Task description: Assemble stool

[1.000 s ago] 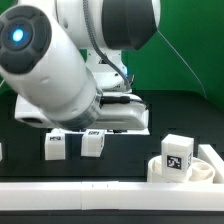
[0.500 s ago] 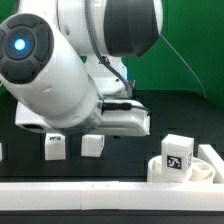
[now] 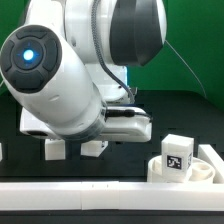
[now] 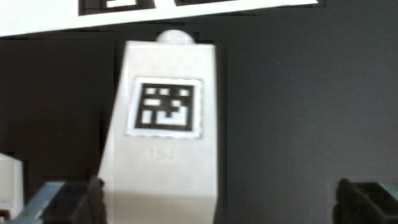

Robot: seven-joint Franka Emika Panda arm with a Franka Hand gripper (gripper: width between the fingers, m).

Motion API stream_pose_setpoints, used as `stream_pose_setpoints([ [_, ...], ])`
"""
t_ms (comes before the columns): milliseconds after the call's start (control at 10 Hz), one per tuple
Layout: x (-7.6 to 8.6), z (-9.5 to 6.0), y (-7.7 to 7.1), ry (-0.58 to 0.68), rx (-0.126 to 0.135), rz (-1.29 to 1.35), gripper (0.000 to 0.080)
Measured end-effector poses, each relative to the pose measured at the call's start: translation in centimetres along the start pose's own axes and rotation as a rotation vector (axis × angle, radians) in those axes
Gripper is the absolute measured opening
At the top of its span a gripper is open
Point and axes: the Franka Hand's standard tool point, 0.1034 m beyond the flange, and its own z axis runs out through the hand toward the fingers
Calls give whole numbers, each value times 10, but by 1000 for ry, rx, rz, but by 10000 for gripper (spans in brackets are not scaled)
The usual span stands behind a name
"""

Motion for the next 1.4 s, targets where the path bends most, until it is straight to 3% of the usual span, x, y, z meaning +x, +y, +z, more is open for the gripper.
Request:
stream_pose_setpoints([
  [400,6,4,3,8,0,-7,649],
  [500,6,4,3,8,0,-4,560],
  [600,7,4,1,13,-1,1,560],
  [700,9,3,1,24,-2,8,360],
  [800,10,3,1,29,-2,10,224],
  [900,10,3,1,30,-3,9,224],
  [1000,10,3,1,30,-3,9,50],
  [1400,9,1,-2,30,-5,-14,4],
])
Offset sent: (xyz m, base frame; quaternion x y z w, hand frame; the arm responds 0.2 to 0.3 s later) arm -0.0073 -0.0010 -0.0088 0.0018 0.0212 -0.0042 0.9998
